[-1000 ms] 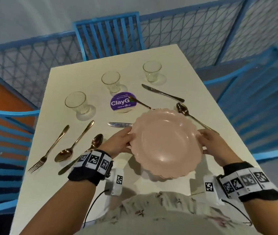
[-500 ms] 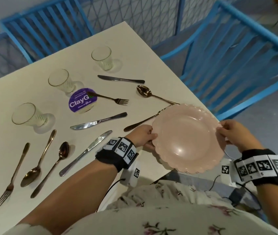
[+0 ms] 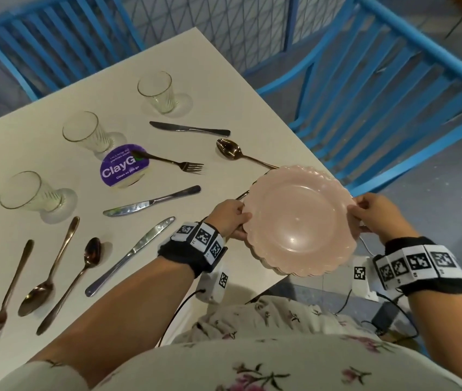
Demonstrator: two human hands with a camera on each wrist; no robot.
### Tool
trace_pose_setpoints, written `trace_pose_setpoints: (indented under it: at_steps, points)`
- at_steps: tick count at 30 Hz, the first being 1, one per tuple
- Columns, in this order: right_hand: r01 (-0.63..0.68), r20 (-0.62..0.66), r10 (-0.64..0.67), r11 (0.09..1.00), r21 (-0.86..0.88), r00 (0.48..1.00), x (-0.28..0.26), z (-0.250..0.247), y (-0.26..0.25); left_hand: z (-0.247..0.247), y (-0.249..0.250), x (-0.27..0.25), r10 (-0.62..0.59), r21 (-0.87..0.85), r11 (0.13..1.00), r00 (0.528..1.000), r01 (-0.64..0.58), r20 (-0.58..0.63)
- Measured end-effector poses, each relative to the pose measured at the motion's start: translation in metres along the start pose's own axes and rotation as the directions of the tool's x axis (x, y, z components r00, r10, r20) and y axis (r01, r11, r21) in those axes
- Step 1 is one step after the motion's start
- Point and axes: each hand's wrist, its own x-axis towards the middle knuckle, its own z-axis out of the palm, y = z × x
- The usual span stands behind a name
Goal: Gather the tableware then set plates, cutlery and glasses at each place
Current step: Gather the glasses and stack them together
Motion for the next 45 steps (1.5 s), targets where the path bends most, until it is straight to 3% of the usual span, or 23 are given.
trace_pose_setpoints:
  at_steps: [6, 10, 13, 15, 17, 19, 21, 24, 27, 32, 35, 37, 41, 45]
  points:
    - [-0.007, -0.048, 0.004, 0.999, -0.047, 0.999, -0.003, 0.008, -0.011, -0.013, -0.008, -0.002, 0.041, 0.003, 0.999, 0.993, -0.041, -0.106]
    - [0.205, -0.212, -0.236, 0.966, -0.157, 0.948, -0.019, 0.007, -0.038, -0.032, -0.019, -0.011, 0.036, -0.168, 0.983, 0.978, -0.071, -0.207]
    - [0.404, -0.215, -0.415, 0.91, -0.092, 0.884, -0.039, 0.015, -0.078, -0.061, -0.028, -0.024, 0.046, -0.298, 0.942, 0.937, -0.157, -0.347]
    - [0.505, -0.18, -0.5, 0.863, -0.016, 0.847, -0.053, 0.03, -0.108, -0.088, -0.036, -0.035, 0.057, -0.313, 0.916, 0.852, -0.252, -0.52]
    - [0.577, -0.135, -0.564, 0.81, 0.104, 0.815, -0.068, 0.052, -0.14, -0.12, -0.045, -0.045, 0.023, -0.291, 0.9, 0.701, -0.325, -0.713]
    - [0.63, -0.086, -0.628, 0.745, 0.217, 0.773, -0.08, 0.08, -0.173, -0.155, -0.06, -0.055, -0.086, -0.324, 0.873, 0.539, -0.363, -0.838]
    - [0.642, -0.034, -0.673, 0.687, 0.341, 0.738, -0.088, 0.113, -0.205, -0.191, -0.079, -0.063, -0.206, -0.377, 0.834, 0.406, -0.403, -0.89]
    - [0.583, 0.027, -0.679, 0.65, 0.487, 0.734, -0.089, 0.168, -0.253, -0.235, -0.106, -0.07, -0.367, -0.474, 0.78, 0.315, -0.409, -0.876]
    - [0.506, 0.089, -0.639, 0.679, 0.532, 0.764, -0.082, 0.225, -0.297, -0.262, -0.124, -0.07, -0.475, -0.56, 0.75, 0.302, -0.353, -0.827]
    - [0.391, 0.21, -0.509, 0.817, 0.423, 0.835, -0.049, 0.309, -0.336, -0.284, -0.149, -0.058, -0.519, -0.625, 0.721, 0.365, -0.299, -0.773]
    - [0.413, 0.239, -0.488, 0.859, 0.303, 0.84, -0.028, 0.344, -0.349, -0.294, -0.164, -0.048, -0.491, -0.622, 0.702, 0.399, -0.345, -0.775]
    - [0.427, 0.253, -0.488, 0.865, 0.263, 0.835, -0.016, 0.362, -0.354, -0.298, -0.17, -0.043, -0.452, -0.583, 0.731, 0.389, -0.355, -0.803]
    - [0.446, 0.215, -0.513, 0.846, 0.294, 0.831, -0.005, 0.388, -0.367, -0.309, -0.178, -0.036, -0.395, -0.524, 0.772, 0.375, -0.36, -0.839]
    - [0.474, 0.172, -0.544, 0.818, 0.325, 0.821, 0.004, 0.402, -0.382, -0.313, -0.18, -0.03, -0.335, -0.485, 0.756, 0.377, -0.44, -0.864]
